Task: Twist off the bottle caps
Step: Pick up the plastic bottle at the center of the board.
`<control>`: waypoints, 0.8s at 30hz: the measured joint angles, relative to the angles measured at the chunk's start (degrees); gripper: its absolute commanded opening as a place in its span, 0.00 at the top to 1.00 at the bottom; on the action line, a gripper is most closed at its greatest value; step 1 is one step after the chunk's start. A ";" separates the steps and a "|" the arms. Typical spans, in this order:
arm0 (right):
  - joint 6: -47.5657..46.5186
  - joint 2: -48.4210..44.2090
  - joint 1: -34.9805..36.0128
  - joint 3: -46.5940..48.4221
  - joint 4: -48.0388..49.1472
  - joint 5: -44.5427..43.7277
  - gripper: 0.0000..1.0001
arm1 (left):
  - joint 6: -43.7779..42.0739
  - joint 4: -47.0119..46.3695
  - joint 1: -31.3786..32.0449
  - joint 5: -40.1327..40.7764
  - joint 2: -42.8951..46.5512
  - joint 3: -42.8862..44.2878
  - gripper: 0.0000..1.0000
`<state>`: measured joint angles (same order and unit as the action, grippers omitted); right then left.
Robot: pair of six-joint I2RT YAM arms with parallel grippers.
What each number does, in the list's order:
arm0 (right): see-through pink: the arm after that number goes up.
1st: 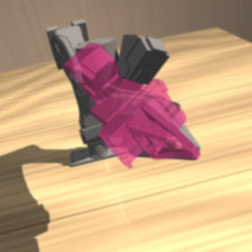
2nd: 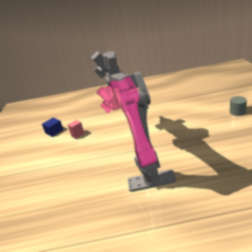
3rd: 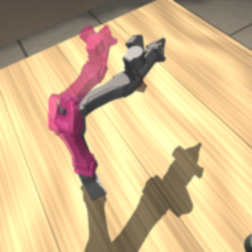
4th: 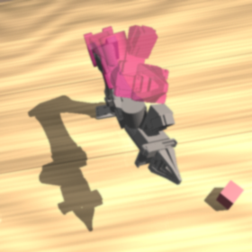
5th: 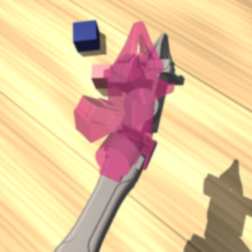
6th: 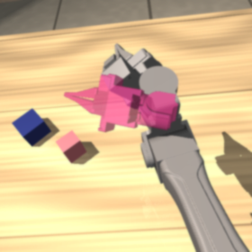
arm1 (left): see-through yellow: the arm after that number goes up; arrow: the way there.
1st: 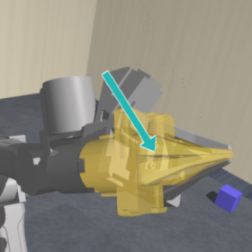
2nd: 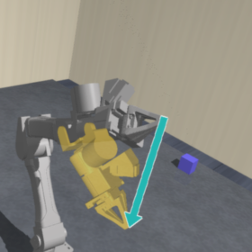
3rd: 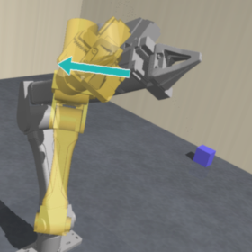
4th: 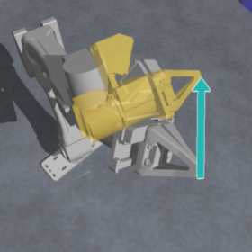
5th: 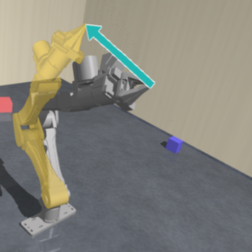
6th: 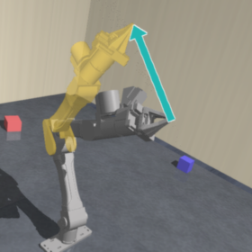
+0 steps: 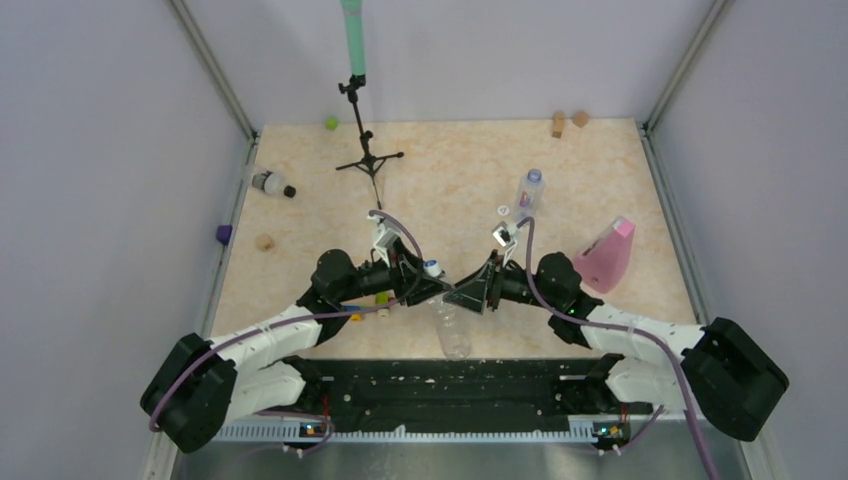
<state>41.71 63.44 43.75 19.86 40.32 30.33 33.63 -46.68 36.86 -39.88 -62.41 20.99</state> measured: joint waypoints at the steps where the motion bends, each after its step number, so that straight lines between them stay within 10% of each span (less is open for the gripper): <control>1: 0.11 0.33 0.00 -0.31 1.22 0.11 0.55 | 0.11 -0.28 0.02 -0.04 0.00 0.00 0.91; 7: 1.46 3.43 0.00 -0.39 6.91 1.68 0.79 | 0.42 -1.88 -0.02 0.13 -0.02 -0.02 0.90; 13: 2.14 4.63 0.00 -0.74 8.94 1.53 0.92 | -0.17 -1.18 0.07 1.16 0.22 -0.02 0.61; 24: 1.11 2.54 0.39 -0.70 3.65 -2.89 1.00 | -2.49 2.23 0.76 5.95 3.76 -0.07 0.33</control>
<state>42.83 65.98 44.14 19.16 43.97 27.44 31.14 -44.45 37.63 -33.93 -58.65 20.93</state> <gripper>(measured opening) 0.428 0.640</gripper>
